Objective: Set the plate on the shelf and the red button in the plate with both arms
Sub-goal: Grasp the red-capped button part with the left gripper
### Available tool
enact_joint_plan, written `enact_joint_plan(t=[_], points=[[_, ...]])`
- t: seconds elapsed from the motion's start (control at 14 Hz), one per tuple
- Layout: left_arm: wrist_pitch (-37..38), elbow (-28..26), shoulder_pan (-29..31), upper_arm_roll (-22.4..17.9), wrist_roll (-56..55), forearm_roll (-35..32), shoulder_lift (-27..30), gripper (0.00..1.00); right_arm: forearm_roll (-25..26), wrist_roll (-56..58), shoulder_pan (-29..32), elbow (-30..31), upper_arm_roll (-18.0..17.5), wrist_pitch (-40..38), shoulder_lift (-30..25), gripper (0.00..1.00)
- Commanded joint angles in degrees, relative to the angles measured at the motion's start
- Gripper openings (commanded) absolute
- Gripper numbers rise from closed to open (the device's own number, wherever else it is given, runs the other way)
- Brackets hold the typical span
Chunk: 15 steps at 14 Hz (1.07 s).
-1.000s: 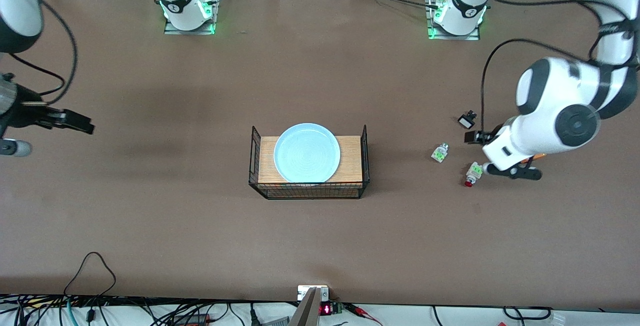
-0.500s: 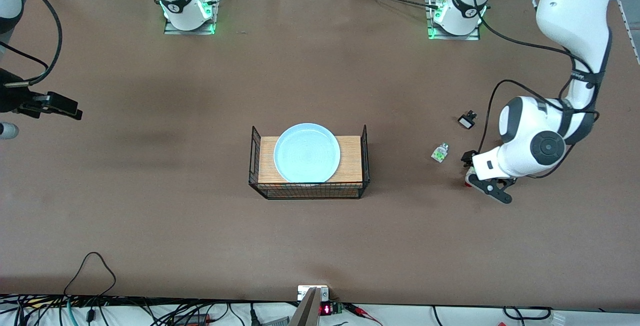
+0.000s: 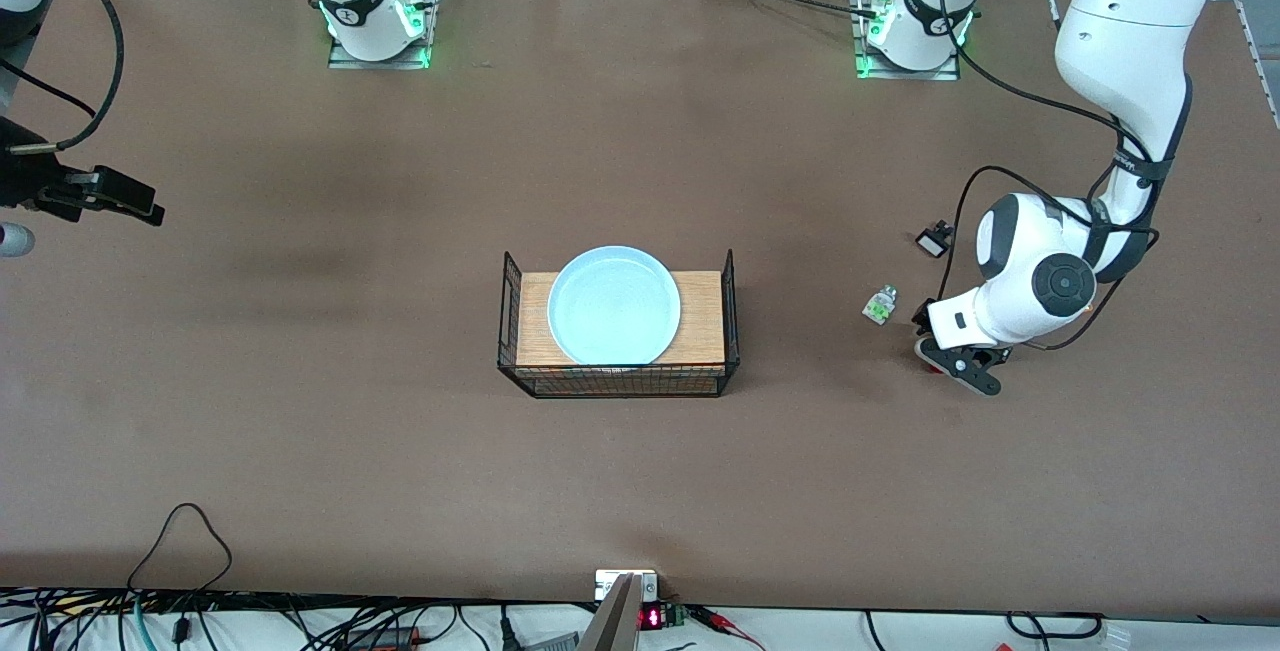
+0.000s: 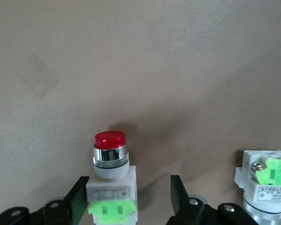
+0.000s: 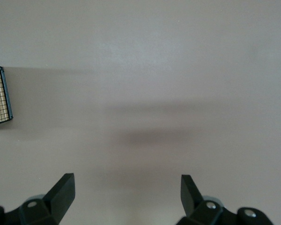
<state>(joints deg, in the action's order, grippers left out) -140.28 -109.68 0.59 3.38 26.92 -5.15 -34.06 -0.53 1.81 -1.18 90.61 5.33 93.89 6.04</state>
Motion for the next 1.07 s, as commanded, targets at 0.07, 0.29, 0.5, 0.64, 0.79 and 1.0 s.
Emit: enact_joint_plan(t=[0.07,0.29,0.5,0.64,0.79,1.0], points=[[0.18,0.6,0.37,-0.3,0.59,-0.91,0.3,0.2,0.62,-0.32,-0.14,1.68,-0.59,0.5,-1.3,1.0],[6.31,2.53,0.46,0.22,0.42,-0.91,3.02,0.09,0.53,-0.4,-0.05,1.06,-0.5,0.59,-1.12,1.0],[17.64,7.44,-0.15,0.75,0.5,-0.13,7.24,0.09,0.53,-0.32,-0.05,0.97,-0.5,0.5,-1.3,1.0],[27.47,13.06,0.02,4.6,0.59,0.14,9.0,0.09,0.53,-0.4,-0.14,0.97,-0.59,0.5,-1.21,1.0],[36.88,19.9,0.02,9.43,-3.42,4.94,9.88,0.09,0.36,-0.49,-0.14,0.8,-0.59,0.59,-1.21,1.0],[44.03,26.96,-0.41,14.79,-17.38,13.66,9.89,0.09,0.27,-0.4,-0.14,0.71,-0.59,0.59,-1.04,1.0]])
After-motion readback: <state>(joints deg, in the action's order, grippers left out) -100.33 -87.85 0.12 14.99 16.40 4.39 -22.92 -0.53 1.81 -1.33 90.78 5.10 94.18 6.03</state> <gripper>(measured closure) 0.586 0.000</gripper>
